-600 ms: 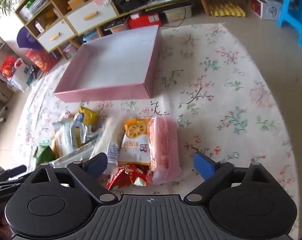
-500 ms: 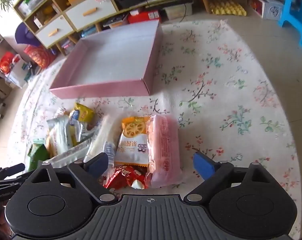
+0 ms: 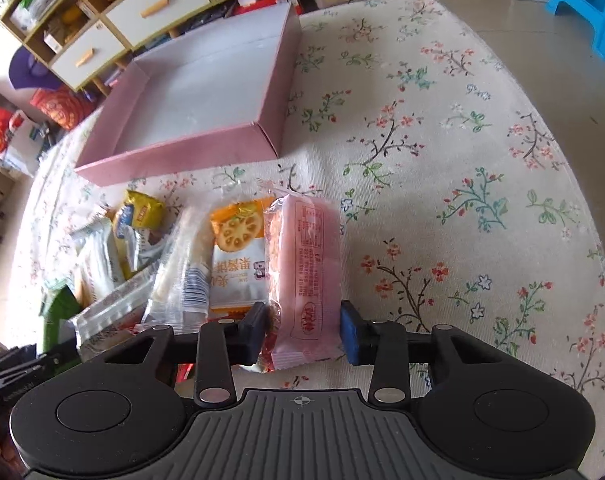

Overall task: Organize snacks
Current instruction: 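Grasp the green girl-print bag with left tool while right tool grasps the pink packet, then lower both snacks into the pink box and open both tools, then withdraw both tools from the box back over the snack pile, then grasp the clear long bread packet with left tool while right tool grasps a clear bag, then carry both clear packets up and over the pink box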

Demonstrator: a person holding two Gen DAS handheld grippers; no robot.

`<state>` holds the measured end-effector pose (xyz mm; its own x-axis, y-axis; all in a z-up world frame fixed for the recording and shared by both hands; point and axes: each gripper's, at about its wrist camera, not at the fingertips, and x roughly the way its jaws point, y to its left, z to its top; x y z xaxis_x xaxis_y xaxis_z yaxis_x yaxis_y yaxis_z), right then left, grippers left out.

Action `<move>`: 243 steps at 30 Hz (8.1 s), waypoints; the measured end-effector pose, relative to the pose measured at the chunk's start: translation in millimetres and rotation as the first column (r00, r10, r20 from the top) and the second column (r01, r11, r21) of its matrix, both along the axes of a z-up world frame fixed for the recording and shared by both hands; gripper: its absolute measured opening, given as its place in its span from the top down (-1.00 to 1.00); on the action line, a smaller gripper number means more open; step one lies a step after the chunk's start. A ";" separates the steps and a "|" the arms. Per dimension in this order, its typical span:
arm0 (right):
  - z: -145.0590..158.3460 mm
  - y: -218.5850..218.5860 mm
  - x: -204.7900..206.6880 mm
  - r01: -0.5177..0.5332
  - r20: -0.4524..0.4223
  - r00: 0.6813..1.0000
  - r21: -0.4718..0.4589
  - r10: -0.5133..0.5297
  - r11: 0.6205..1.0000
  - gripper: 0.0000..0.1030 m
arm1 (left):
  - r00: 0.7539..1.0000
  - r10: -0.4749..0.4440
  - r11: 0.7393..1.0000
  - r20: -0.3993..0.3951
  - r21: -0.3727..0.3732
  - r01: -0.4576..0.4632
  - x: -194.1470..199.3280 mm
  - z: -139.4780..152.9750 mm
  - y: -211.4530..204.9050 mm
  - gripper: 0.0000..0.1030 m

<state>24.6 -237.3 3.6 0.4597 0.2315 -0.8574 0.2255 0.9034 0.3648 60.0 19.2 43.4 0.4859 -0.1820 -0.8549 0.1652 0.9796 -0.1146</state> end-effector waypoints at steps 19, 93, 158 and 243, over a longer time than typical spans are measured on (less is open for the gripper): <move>37.6 -15.2 -15.0 0.063 0.142 0.988 -0.016 -0.060 0.998 0.28 | 0.991 0.088 0.993 0.104 -0.092 -0.078 -2.4 25.7 17.3 0.16; 98.1 -9.7 69.9 0.119 0.181 0.974 0.092 -0.134 0.989 -0.10 | 0.998 -0.052 0.998 0.041 0.035 0.050 134.4 14.6 -40.4 0.17; 39.0 13.8 -14.6 -0.008 0.100 0.995 -0.104 0.019 0.995 -0.64 | 0.991 -0.127 0.989 -0.047 -0.075 0.124 -41.6 -9.1 -48.2 0.51; 65.4 -16.2 2.3 0.095 0.209 0.965 0.295 -0.161 0.951 0.71 | 0.974 -0.179 0.961 0.139 -0.188 0.203 -23.2 45.1 -43.1 0.61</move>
<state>26.9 -253.5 69.0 0.6764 0.3730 -0.6351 0.2134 0.7260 0.6537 36.8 -23.9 88.6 0.5221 -0.4421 -0.7293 0.3713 0.8877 -0.2722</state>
